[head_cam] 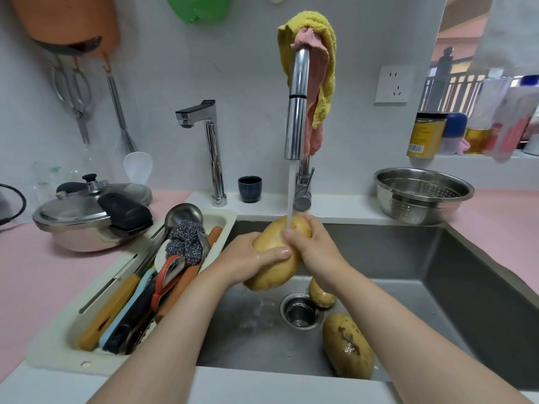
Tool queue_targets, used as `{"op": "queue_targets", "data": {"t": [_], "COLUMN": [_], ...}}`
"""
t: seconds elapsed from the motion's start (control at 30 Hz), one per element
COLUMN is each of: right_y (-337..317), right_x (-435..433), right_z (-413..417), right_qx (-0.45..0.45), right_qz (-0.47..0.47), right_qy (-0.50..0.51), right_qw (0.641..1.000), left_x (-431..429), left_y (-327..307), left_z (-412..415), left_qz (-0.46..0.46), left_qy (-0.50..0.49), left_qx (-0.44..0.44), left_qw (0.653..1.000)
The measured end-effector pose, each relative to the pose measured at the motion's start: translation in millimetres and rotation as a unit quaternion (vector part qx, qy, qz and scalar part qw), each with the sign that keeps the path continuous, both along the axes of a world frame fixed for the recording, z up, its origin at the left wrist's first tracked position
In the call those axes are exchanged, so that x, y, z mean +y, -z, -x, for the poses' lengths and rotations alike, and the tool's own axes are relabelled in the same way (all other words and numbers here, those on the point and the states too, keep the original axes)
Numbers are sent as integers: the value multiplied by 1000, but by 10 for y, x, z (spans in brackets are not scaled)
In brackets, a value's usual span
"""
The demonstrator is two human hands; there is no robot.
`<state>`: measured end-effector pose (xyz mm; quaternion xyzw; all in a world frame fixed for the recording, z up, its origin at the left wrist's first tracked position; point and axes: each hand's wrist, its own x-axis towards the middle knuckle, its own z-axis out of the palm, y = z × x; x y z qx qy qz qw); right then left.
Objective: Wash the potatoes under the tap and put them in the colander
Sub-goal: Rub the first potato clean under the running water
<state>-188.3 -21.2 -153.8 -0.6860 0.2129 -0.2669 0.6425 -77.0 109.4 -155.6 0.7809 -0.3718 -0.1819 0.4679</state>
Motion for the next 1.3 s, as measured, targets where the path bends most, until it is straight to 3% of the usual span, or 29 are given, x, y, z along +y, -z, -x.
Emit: {"op": "queue_targets", "data": {"t": [0.13,0.23,0.37,0.43,0.57,0.7,0.77,0.87,0.93,1.03,1.13,1.2,1.3], "right_y": [-44,-26,35,37,13,50,47,25,-18,12,83,125,126], "right_x": [77,29,-56,-45,-39,-199,-277,-299,-280,-238,-168,-160,-200], "right_z": [-98,-120,-52,-29,-75,-27,-2,3,52,140,173,126,108], "right_qx": [13,14,1,0,26,54,71,130,195,151,189,204,199], "right_qz": [97,118,-33,-88,-152,-281,-276,-187,-34,127,264,334,364], "right_qy": [105,108,-30,-52,34,147,141,134,149,40,-71,-56,-29], "right_qw": [990,987,999,995,987,947,948,964,969,979,943,919,909], "left_x": [-13,-52,-32,-29,-91,-174,-258,-396,-428,-411,-340,-298,-287], "left_y": [-2,16,39,44,79,62,64,76,71,38,-9,-4,32], "left_z": [36,75,-28,-48,-2,96,195,308,307,219,153,149,159], "left_qz": [-18,-26,-10,-8,1,82,132,152,156,167,181,174,167], "left_qy": [-6,-4,10,22,29,58,32,-28,-67,-127,-159,-130,-78], "left_qx": [-33,-39,24,41,78,91,94,62,59,116,171,181,219], "left_qw": [999,999,1000,999,997,991,986,986,984,971,955,959,958]}}
